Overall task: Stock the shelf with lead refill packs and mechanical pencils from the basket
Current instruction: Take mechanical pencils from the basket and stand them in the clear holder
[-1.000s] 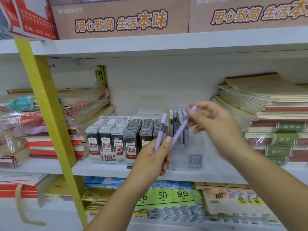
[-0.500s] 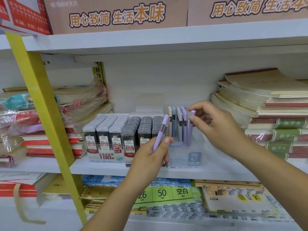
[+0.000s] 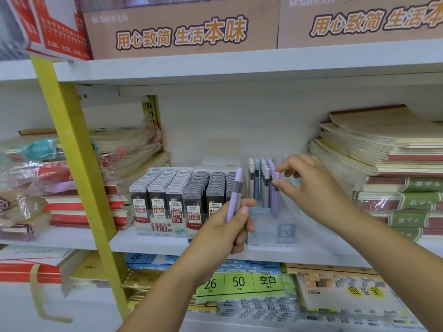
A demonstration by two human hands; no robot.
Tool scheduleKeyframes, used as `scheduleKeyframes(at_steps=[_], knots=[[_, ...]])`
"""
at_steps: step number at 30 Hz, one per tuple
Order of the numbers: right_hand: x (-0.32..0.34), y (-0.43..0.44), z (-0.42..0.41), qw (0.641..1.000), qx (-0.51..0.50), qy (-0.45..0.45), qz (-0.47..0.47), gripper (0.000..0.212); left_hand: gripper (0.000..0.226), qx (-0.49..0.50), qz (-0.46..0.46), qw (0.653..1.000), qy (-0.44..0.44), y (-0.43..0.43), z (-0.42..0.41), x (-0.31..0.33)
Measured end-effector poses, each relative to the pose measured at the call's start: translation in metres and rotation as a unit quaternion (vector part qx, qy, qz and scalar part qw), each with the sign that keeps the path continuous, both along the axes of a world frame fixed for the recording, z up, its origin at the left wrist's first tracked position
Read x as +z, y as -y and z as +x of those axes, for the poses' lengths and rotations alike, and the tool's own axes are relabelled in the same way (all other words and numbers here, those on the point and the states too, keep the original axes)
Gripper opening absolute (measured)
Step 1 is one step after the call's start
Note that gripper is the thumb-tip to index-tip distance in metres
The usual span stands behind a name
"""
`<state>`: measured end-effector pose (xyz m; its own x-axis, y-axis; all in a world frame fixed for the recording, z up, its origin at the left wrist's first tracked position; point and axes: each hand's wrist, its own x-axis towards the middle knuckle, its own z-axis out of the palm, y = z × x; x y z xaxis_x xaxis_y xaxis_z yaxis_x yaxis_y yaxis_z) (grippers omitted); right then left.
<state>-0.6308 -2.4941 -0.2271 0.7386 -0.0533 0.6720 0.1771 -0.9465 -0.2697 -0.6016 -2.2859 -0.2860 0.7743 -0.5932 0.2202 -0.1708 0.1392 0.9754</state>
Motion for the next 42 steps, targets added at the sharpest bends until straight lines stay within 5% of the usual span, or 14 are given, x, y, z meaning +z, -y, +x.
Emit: scheduleKeyframes(at_steps=[5, 8, 11, 16, 21, 27, 42], knots=[[0.006, -0.020, -0.019, 0.991, 0.055, 0.093, 0.077, 0.011, 0.026, -0.040, 0.014, 0.999, 0.005, -0.003, -0.004, 0.008], [0.013, -0.035, -0.028, 0.945, 0.185, -0.021, 0.268, 0.024, 0.024, -0.073, 0.036, 0.997, 0.006, -0.001, -0.009, 0.013], [0.012, -0.043, -0.030, 0.895, 0.249, -0.081, 0.360, 0.029, 0.024, -0.091, 0.038, 0.995, -0.001, 0.001, -0.013, 0.015], [0.017, -0.032, -0.032, 0.881, 0.232, 0.024, 0.412, 0.020, 0.025, -0.025, 0.043, 0.998, 0.023, 0.002, -0.013, 0.010], [0.042, 0.006, -0.032, 0.903, 0.184, 0.165, 0.351, 0.023, 0.018, 0.079, 0.072, 0.990, 0.088, 0.001, -0.006, 0.003], [0.033, 0.026, 0.006, 0.981, 0.079, 0.047, 0.171, 0.021, 0.021, 0.078, 0.050, 0.991, 0.092, 0.008, -0.001, 0.003], [0.011, 0.027, 0.025, 0.994, 0.045, 0.035, 0.091, 0.026, 0.026, 0.132, 0.012, 0.987, 0.091, 0.019, 0.003, -0.010]])
